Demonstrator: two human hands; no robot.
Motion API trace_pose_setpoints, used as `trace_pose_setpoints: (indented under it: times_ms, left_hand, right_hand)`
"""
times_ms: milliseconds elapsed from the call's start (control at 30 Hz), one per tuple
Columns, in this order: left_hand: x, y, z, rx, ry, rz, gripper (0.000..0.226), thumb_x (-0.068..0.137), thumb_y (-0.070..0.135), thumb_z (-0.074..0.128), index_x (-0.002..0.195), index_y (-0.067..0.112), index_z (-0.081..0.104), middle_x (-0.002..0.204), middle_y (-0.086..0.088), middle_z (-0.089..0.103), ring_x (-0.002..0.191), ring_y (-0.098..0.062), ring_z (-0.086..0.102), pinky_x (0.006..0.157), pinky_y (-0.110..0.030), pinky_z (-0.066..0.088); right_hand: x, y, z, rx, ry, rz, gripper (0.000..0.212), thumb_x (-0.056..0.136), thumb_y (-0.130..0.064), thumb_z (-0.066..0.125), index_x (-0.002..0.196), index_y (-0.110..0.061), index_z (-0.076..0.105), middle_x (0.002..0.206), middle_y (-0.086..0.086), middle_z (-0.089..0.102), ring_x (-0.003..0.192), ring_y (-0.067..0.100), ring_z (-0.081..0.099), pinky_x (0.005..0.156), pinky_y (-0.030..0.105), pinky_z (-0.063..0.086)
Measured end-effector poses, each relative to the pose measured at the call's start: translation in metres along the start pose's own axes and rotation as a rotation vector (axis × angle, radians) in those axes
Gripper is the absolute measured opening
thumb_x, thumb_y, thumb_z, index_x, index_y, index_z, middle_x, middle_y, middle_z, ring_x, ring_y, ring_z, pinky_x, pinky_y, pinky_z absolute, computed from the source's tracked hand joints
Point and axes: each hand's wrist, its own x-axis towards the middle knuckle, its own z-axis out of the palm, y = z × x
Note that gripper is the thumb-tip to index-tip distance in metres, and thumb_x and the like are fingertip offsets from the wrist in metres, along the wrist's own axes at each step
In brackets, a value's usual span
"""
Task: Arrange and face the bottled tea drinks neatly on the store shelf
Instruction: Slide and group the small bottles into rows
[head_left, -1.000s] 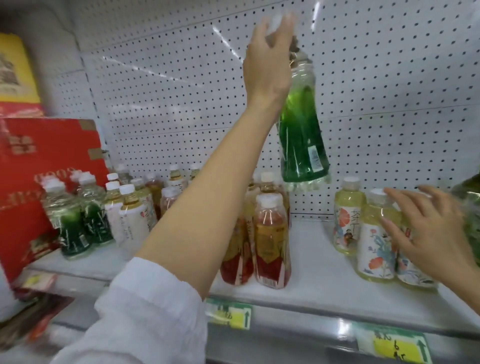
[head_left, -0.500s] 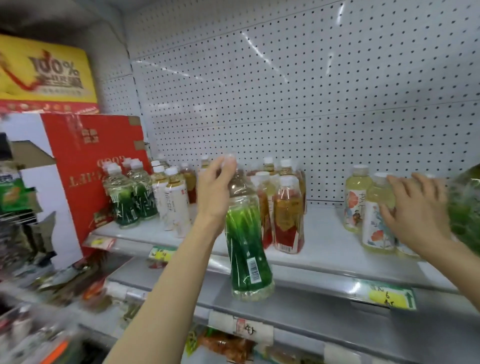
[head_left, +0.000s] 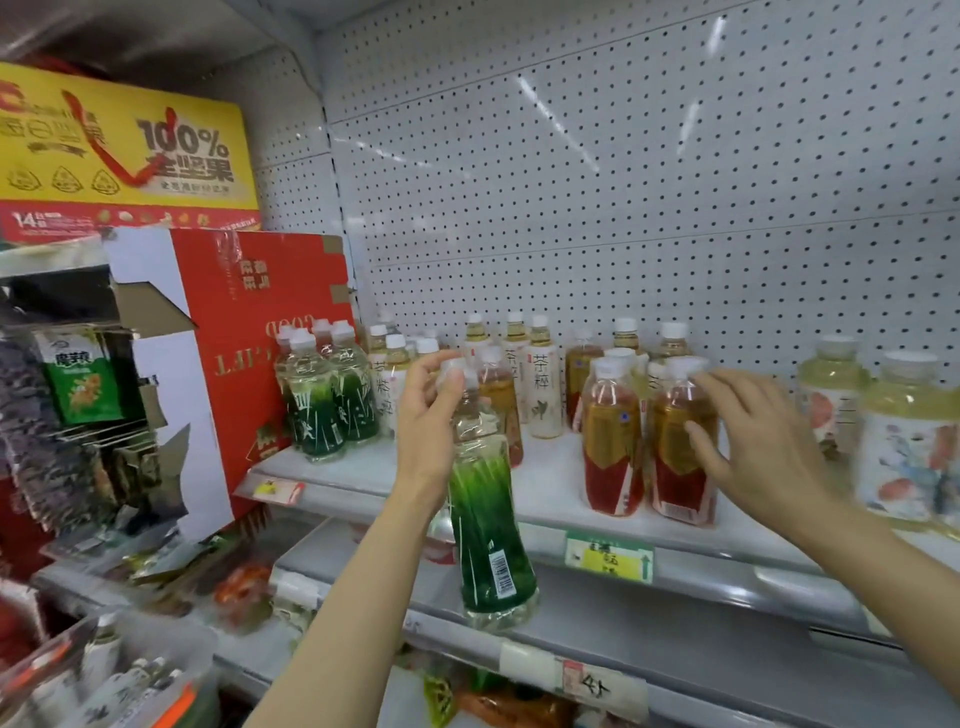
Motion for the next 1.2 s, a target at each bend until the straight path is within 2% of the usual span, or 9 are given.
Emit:
trace_pose_setpoints:
  times_ms: [200, 367, 533, 700, 833, 967, 1067, 1133, 1200]
  left_hand:
    - [0.053, -0.026, -0.079, 0.08, 0.05, 0.023, 0.026, 0.097, 0.034, 0.058, 0.12, 0.023, 0.059, 0.113, -0.011, 0.068, 0.104, -0.032, 0.066, 0.095, -0.044, 0.053]
    - [0.097, -0.04, -0.132, 0.192, 0.017, 0.082, 0.029, 0.102, 0.028, 0.051, 0.13, 0.022, 0.055, 0.131, 0.0, 0.06, 0.108, 0.001, 0.06, 0.09, -0.016, 0.048]
    - [0.143, -0.057, -0.162, 0.338, -0.034, 0.053, 0.025, 0.101, 0.043, 0.045, 0.124, 0.04, 0.053, 0.14, -0.011, 0.053, 0.126, -0.035, 0.052, 0.105, -0.058, 0.042]
    - [0.18, -0.078, -0.173, 0.404, -0.077, -0.028, 0.027, 0.103, 0.028, 0.045, 0.129, 0.035, 0.046, 0.106, 0.003, 0.059, 0.076, -0.022, 0.058, 0.075, -0.049, 0.058]
    - [0.202, -0.088, -0.176, 0.539, -0.135, -0.073, 0.037, 0.106, 0.022, 0.042, 0.142, 0.019, 0.038, 0.124, 0.012, 0.046, 0.084, 0.003, 0.047, 0.064, -0.015, 0.037]
    - [0.224, -0.088, -0.178, 0.7, -0.255, -0.115, 0.039, 0.105, 0.026, 0.043, 0.143, 0.018, 0.038, 0.14, -0.003, 0.047, 0.092, -0.008, 0.059, 0.066, -0.021, 0.05]
    - [0.243, -0.082, -0.178, 0.874, -0.326, -0.1, 0.038, 0.105, 0.026, 0.044, 0.141, 0.015, 0.043, 0.134, -0.007, 0.055, 0.086, -0.027, 0.065, 0.063, -0.034, 0.054]
    - [0.256, -0.076, -0.178, 0.998, -0.385, -0.081, 0.037, 0.104, 0.024, 0.045, 0.139, 0.013, 0.046, 0.132, -0.01, 0.057, 0.073, -0.019, 0.06, 0.062, -0.033, 0.052]
    - [0.269, -0.071, -0.181, 1.116, -0.452, -0.101, 0.041, 0.102, 0.024, 0.047, 0.141, 0.01, 0.045, 0.139, -0.009, 0.054, 0.095, -0.022, 0.063, 0.083, -0.039, 0.054]
  right_hand:
    - [0.013, -0.077, 0.038, 0.043, 0.042, -0.044, 0.038, 0.085, -0.011, 0.069, 0.121, 0.001, 0.064, 0.118, 0.016, 0.066, 0.109, 0.035, 0.061, 0.097, 0.046, 0.047]
    - [0.015, -0.124, 0.078, 0.072, 0.021, -0.045, 0.038, 0.083, -0.01, 0.071, 0.119, 0.002, 0.066, 0.115, 0.015, 0.068, 0.107, 0.033, 0.063, 0.091, 0.044, 0.051]
    - [0.023, -0.159, 0.111, 0.118, 0.0, -0.044, 0.037, 0.084, -0.013, 0.068, 0.119, -0.001, 0.066, 0.114, 0.011, 0.067, 0.107, 0.028, 0.061, 0.088, 0.041, 0.053]
    - [0.025, -0.171, 0.132, 0.167, -0.077, -0.031, 0.046, 0.076, -0.01, 0.08, 0.12, -0.004, 0.067, 0.116, 0.008, 0.068, 0.107, 0.027, 0.064, 0.092, 0.04, 0.052]
    - [0.029, -0.171, 0.152, 0.19, -0.124, -0.053, 0.048, 0.074, -0.011, 0.081, 0.12, -0.005, 0.067, 0.117, 0.008, 0.069, 0.106, 0.027, 0.067, 0.089, 0.036, 0.052]
    - [0.042, -0.179, 0.166, 0.29, -0.111, -0.035, 0.052, 0.075, -0.011, 0.081, 0.124, -0.007, 0.064, 0.119, 0.005, 0.066, 0.099, 0.019, 0.065, 0.087, 0.027, 0.046]
    - [0.053, -0.184, 0.173, 0.343, -0.085, -0.03, 0.056, 0.081, -0.013, 0.077, 0.132, -0.008, 0.058, 0.129, 0.005, 0.061, 0.116, 0.017, 0.056, 0.096, 0.027, 0.043]
    - [0.065, -0.186, 0.177, 0.397, -0.095, 0.024, 0.057, 0.088, -0.021, 0.069, 0.141, -0.011, 0.05, 0.14, 0.005, 0.054, 0.129, 0.016, 0.046, 0.102, 0.029, 0.04]
    - [0.079, -0.192, 0.18, 0.45, -0.117, 0.068, 0.06, 0.093, -0.033, 0.058, 0.148, -0.016, 0.04, 0.146, 0.002, 0.046, 0.134, 0.016, 0.043, 0.105, 0.032, 0.04]
